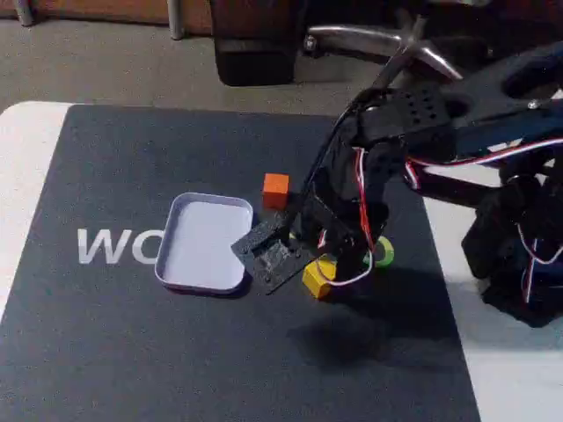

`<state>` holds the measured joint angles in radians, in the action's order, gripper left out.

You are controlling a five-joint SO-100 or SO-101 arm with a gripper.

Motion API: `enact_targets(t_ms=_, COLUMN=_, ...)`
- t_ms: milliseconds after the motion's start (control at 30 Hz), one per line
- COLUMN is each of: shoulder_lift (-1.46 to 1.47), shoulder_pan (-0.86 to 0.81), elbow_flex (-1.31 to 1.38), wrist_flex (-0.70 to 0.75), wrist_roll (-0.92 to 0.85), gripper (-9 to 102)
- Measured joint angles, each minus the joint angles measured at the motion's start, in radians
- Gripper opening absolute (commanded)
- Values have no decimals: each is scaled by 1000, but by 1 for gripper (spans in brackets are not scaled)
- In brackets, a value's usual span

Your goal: Move blocks one by one until all three blocks are in the tray.

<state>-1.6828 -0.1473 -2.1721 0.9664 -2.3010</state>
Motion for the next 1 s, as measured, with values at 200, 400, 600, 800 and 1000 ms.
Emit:
enact_targets(t_ms=200, shoulder_lift=29, shoulder_pan=-2, elbow_flex=6, wrist_flex=-15, wrist_roll=0, gripper=17)
enact_targets(t_ms=400, shoulder_lift=49, shoulder_pan=-2, elbow_flex=25, wrist_flex=-25, wrist_roll=0, gripper=7)
enact_targets(t_ms=600, shoulder_lift=58, shoulder_pan=-2, elbow_flex=25, wrist_flex=-35, wrist_roll=0, gripper=-3)
enact_targets(t_ms=800, shoulder_lift=60, shoulder_pan=3, elbow_flex=35, wrist_flex=-38, wrist_roll=66, gripper=-8)
enact_targets(t_ms=1000, shoulder_lift=115, shoulder_pan=38, elbow_flex=181, wrist_flex=-38, wrist_roll=327, gripper=-8)
